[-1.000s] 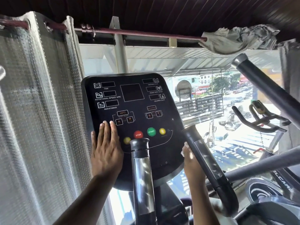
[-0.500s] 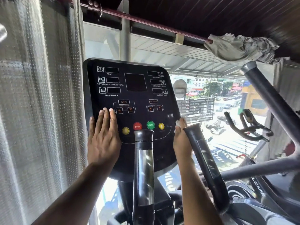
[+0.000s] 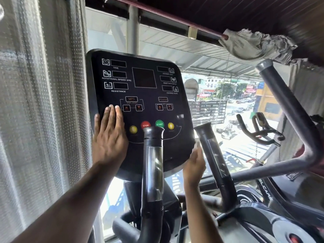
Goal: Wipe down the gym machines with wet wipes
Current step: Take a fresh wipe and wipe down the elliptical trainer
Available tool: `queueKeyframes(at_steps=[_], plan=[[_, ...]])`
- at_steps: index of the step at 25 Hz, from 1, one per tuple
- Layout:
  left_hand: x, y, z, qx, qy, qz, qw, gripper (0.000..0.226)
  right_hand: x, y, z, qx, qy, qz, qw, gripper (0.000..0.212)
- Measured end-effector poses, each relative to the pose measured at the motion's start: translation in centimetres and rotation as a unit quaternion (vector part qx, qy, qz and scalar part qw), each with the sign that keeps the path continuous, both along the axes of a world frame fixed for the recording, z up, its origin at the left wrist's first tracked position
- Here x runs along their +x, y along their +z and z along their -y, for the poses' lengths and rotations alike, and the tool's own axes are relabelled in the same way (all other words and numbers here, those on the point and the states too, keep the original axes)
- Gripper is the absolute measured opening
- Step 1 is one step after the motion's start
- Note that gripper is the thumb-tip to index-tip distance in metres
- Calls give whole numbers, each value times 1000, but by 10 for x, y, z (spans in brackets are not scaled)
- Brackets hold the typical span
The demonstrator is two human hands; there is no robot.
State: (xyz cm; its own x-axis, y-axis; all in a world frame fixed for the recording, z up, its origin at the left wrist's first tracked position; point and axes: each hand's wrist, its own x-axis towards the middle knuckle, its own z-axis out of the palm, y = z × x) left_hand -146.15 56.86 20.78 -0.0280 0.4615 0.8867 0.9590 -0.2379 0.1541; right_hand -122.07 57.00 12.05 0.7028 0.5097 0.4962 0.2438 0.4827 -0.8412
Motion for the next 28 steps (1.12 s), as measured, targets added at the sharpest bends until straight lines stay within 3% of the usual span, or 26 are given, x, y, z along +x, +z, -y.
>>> queueKeyframes(at_steps=[3, 8, 11, 16, 19, 22, 25, 28], plan=[[-1, 0, -3, -1, 1, -2, 1000, 62, -7, 12, -1, 14, 16, -30, 999, 36], [-2, 2, -1, -11, 1, 5, 1000, 62, -84, -52, 51, 96, -15, 14, 995, 57], [-1, 3, -2, -6, 4, 3, 1000, 63, -91, -67, 56, 103, 20, 91, 990, 47], [0, 2, 0, -9, -2, 11, 1000, 62, -40, -50, 31, 51, -37, 31, 998, 38], [0, 3, 0, -2, -6, 17, 1000, 63, 5, -23, 19, 56, -47, 148, 986, 34], [1, 3, 0, -5, -7, 17, 1000, 69, 15, 4, 9, 14, 32, 310, 950, 51], [-2, 3, 1, -13, -6, 3, 1000, 69, -33, 9, 34, -91, 13, 374, 923, 66], [-2, 3, 2, -21, -4, -4, 1000, 70, -56, 4, 68, -111, 58, 436, 891, 71]])
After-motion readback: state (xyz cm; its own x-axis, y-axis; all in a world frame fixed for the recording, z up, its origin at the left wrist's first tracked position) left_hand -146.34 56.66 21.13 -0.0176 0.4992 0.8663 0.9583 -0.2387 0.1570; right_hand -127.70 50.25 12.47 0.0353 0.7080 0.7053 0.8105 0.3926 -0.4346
